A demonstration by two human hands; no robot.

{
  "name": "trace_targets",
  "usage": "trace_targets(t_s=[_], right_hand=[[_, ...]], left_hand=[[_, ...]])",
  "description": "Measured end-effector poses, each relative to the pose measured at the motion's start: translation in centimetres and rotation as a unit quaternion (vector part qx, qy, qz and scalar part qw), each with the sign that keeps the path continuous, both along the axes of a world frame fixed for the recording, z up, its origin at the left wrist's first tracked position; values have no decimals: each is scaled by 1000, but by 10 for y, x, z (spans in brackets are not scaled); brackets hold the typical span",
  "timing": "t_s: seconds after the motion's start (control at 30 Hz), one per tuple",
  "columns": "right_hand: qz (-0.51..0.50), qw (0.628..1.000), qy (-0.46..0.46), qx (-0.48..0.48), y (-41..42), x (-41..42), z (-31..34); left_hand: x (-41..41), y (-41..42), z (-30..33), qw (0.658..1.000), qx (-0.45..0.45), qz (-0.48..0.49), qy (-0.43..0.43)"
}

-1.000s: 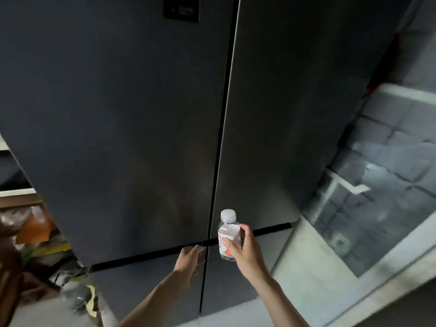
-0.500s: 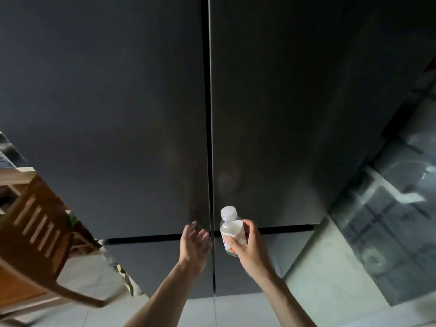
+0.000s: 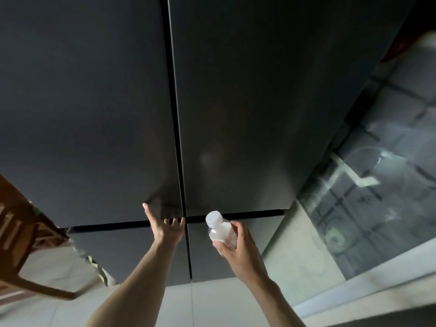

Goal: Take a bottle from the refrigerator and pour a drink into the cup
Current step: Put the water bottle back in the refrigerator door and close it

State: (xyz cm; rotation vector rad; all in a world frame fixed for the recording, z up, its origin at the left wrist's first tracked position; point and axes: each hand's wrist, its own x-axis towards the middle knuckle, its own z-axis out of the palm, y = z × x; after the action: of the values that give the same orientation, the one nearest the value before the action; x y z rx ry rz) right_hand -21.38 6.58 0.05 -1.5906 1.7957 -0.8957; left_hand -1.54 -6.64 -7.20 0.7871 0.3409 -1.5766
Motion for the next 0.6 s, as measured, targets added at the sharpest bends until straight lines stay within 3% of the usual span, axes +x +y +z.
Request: trace_targets(t_s=[0.33, 0.6], right_hand=[[12, 999, -23, -44, 26, -13, 8], [11, 998, -36, -46, 18, -6, 12]], left_hand=[[14, 15, 8, 993, -25, -75, -84], [44, 83, -12, 962, 49, -142, -226]])
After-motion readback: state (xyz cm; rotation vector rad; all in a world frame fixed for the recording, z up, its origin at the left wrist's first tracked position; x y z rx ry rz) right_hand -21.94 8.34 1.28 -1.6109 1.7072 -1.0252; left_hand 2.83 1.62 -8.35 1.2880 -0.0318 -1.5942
